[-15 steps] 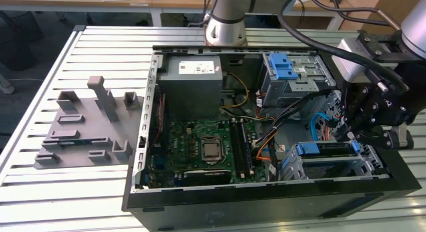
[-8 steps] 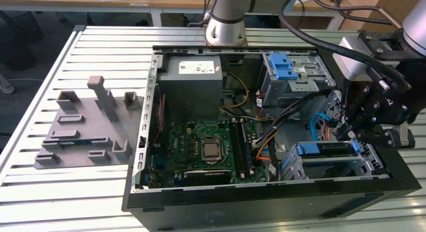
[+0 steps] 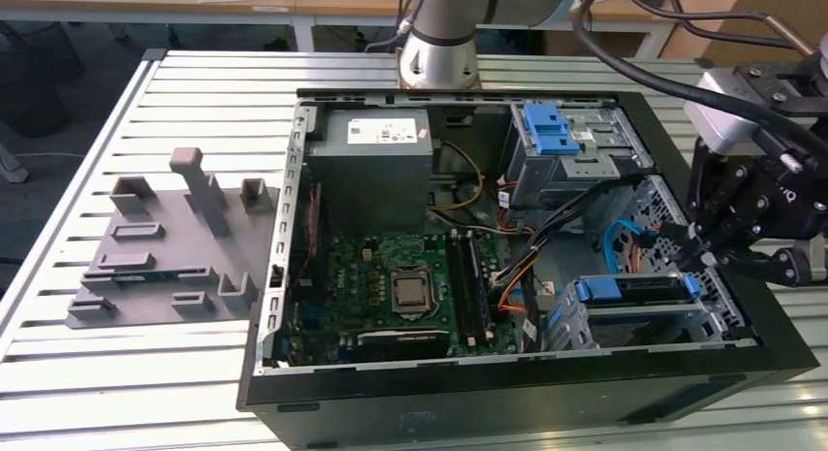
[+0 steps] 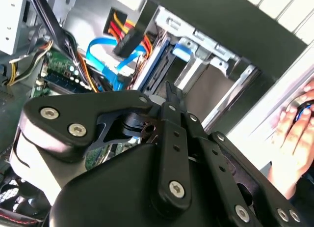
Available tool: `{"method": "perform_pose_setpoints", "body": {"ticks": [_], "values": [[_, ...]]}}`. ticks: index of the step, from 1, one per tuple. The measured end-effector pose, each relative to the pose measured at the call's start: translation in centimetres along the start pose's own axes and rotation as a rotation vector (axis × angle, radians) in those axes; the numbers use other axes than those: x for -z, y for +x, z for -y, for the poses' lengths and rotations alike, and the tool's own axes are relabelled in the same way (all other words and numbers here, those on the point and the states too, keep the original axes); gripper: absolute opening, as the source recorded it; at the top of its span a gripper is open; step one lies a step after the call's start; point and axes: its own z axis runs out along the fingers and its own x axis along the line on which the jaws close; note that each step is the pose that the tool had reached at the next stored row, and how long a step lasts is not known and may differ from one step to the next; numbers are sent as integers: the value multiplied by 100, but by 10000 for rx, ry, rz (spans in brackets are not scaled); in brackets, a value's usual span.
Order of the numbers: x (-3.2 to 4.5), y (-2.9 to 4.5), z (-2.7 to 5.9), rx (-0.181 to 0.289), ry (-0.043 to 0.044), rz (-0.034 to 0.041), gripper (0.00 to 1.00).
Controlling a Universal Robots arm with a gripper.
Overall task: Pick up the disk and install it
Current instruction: 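Insert the first disk wire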
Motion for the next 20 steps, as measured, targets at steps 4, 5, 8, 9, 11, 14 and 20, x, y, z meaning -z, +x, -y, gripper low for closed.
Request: {"method": "perform_pose_setpoints", "body": {"ticks": [4,5,8,9,11,14,20], "values": [[-1,-45,60,-43,1,-2,11],[-2,-58,65,-58,2,-2,11],[-3,-93,66,-72,3,-1,11],[-3,-105,67,-71,3,-3,11],[-4,-127,69,-71,0,-2,11],[-5,-150,69,-72,-2,-2,11],[-8,-232,70,-148,-4,-25,11]]}}
